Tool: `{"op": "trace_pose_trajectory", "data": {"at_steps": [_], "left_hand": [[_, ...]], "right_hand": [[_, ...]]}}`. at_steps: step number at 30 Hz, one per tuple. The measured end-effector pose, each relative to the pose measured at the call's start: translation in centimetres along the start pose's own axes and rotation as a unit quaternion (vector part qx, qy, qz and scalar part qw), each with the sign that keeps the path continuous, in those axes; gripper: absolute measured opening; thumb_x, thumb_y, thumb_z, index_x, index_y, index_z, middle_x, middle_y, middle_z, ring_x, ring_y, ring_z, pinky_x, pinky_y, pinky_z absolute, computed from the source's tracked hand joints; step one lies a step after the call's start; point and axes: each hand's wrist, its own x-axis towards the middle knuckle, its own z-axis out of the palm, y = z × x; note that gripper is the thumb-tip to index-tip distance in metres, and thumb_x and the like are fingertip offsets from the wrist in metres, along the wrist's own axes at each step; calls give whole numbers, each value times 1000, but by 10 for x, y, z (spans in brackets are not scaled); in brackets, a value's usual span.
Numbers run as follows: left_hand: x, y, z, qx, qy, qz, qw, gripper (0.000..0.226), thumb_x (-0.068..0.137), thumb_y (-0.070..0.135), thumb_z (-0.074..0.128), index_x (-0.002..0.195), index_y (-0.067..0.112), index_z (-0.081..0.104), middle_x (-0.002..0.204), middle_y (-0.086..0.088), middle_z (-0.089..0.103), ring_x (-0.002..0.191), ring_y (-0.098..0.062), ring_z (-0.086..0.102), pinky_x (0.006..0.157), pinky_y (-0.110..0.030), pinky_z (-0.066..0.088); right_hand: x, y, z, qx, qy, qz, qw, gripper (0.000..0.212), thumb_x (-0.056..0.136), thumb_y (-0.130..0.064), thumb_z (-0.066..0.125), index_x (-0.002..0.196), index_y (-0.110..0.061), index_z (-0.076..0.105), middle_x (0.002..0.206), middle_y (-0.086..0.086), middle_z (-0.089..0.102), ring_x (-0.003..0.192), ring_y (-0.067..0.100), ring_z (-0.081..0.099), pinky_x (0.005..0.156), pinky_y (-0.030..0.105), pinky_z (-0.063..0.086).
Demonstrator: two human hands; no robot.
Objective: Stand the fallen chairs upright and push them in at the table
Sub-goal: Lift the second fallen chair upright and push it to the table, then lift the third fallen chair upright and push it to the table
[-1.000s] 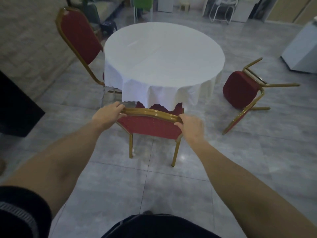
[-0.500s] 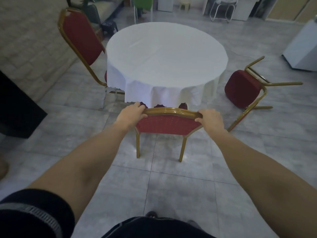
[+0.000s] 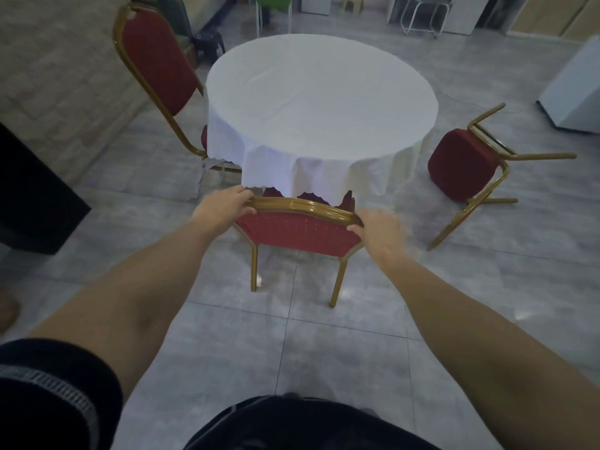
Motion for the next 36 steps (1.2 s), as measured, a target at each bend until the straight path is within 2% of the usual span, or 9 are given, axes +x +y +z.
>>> {"op": "trace_pose_trajectory", "data": {"at_steps": [4, 9, 13, 16, 18, 21, 24, 28, 36], "left_hand": [[-4, 1, 0, -2, -3, -18, 1000, 36, 96, 39, 49, 123, 15, 54, 117, -5, 56, 98, -28, 61, 74, -40, 50], [-10, 12, -4, 13, -7, -27, 1000, 44, 99, 45, 38, 131, 16, 47, 125, -6, 53, 107, -28, 58, 77, -41, 48], [-8, 23, -13, 7, 4, 17, 1000, 49, 100, 46, 30, 136, 17, 45, 130, -7, 54, 114, -27, 55, 86, -42, 49], [6, 40, -23, -19, 22, 45, 999, 49, 100, 42, 31, 138, 15, 46, 135, -7, 52, 121, -28, 52, 94, -43, 45], [20, 55, -27, -16, 13, 64, 998, 50, 101, 42, 32, 140, 14, 44, 138, -8, 50, 123, -30, 49, 98, -43, 42], [43, 83, -32, -8, -8, 93, 996, 52, 100, 43, 32, 141, 13, 42, 140, -9, 47, 125, -31, 47, 101, -43, 40], [67, 125, -34, -1, -48, 127, 991, 57, 100, 46, 30, 147, 13, 33, 150, -8, 37, 135, -27, 38, 108, -41, 33], [105, 191, -36, 34, -83, 165, 982, 61, 100, 47, 30, 150, 11, 25, 156, -10, 26, 142, -27, 28, 114, -39, 24], [203, 327, -19, 90, -90, 220, 967, 64, 100, 48, 29, 148, 5, 26, 154, -12, 28, 142, -25, 27, 116, -38, 23]], "right_hand": [[-3, -10, 0, 8, -9, 26, 1000, 28, 93, -42, 57, 102, -16, 62, 89, 7, 67, 83, 27, 64, 69, 33, 47], [-2, -17, -4, 21, -24, 50, 998, 24, 94, -36, 58, 104, -15, 62, 92, 8, 66, 84, 27, 64, 71, 35, 50], [-3, -16, -8, 15, -47, 51, 998, 18, 95, -28, 55, 105, -14, 60, 93, 8, 65, 86, 27, 63, 74, 38, 53], [-7, -6, -13, 11, -58, 56, 997, 17, 91, -18, 52, 106, -13, 58, 99, 10, 64, 90, 30, 63, 70, 35, 46], [-10, 8, -18, 4, -70, 70, 995, 25, 91, -16, 50, 116, -12, 54, 110, 10, 62, 97, 31, 61, 71, 35, 42], [-10, 43, -22, 20, -76, 91, 993, 44, 95, -16, 47, 138, -7, 39, 137, 12, 47, 124, 33, 49, 92, 40, 43], [-11, 92, -23, -5, -78, 92, 993, 64, 96, -24, 47, 150, -1, 19, 156, 17, 24, 146, 33, 19, 115, 41, 22], [-16, 159, -28, 2, -73, 147, 986, 74, 96, -33, 49, 151, -1, 12, 160, 16, 15, 149, 31, 8, 120, 40, 12], [-18, 312, -29, 15, -87, 216, 972, 83, 95, -50, 46, 153, -2, 10, 161, 15, 10, 149, 29, 5, 120, 40, 12]]}}
